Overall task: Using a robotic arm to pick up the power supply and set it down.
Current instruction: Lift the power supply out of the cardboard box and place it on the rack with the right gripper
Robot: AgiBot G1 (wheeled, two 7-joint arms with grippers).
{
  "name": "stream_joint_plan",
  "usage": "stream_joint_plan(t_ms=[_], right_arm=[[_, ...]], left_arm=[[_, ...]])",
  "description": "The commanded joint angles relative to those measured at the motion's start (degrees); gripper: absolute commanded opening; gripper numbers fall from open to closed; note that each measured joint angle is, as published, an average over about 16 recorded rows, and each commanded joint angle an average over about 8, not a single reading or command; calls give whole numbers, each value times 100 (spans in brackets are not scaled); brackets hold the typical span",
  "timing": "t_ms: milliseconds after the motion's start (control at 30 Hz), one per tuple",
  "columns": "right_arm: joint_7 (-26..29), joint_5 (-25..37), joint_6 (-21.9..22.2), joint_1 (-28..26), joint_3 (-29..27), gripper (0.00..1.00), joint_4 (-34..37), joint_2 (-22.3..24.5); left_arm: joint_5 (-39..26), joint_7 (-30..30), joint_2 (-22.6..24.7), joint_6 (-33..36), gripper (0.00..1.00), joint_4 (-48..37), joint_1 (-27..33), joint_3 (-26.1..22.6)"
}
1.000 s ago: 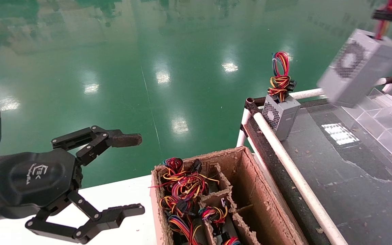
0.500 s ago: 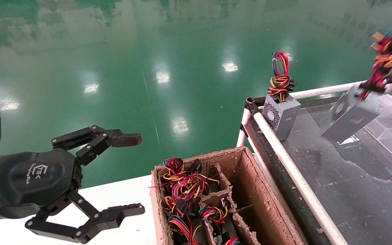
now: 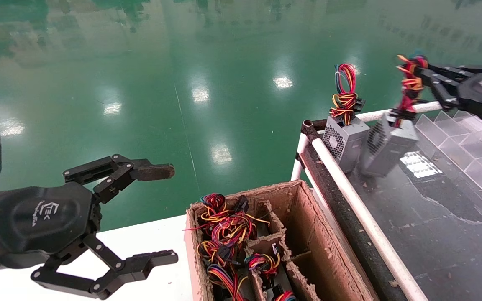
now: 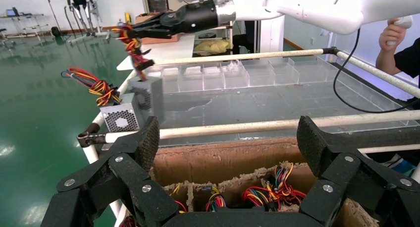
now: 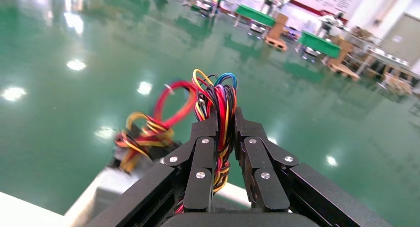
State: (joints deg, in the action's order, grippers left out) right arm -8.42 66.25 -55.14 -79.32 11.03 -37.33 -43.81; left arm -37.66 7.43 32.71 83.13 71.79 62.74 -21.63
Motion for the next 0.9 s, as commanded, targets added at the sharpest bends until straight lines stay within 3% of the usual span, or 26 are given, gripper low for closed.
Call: stream_joint_plan(t_ms=[33, 800, 867, 900], right_arm=[[-46, 17, -20, -94, 37, 0, 77, -135], [-999, 256, 222, -829, 203, 0, 1305, -1072], [-1074, 249, 209, -873, 197, 13, 1397, -1103], [-1117, 245, 202, -889, 193, 26, 1438, -1116]], left_arm=[[0, 0, 0, 0, 100, 0, 0, 0], [0, 0, 0, 0, 100, 0, 0, -1], [0, 0, 0, 0, 100, 0, 0, -1], [0, 0, 0, 0, 100, 0, 0, -1]])
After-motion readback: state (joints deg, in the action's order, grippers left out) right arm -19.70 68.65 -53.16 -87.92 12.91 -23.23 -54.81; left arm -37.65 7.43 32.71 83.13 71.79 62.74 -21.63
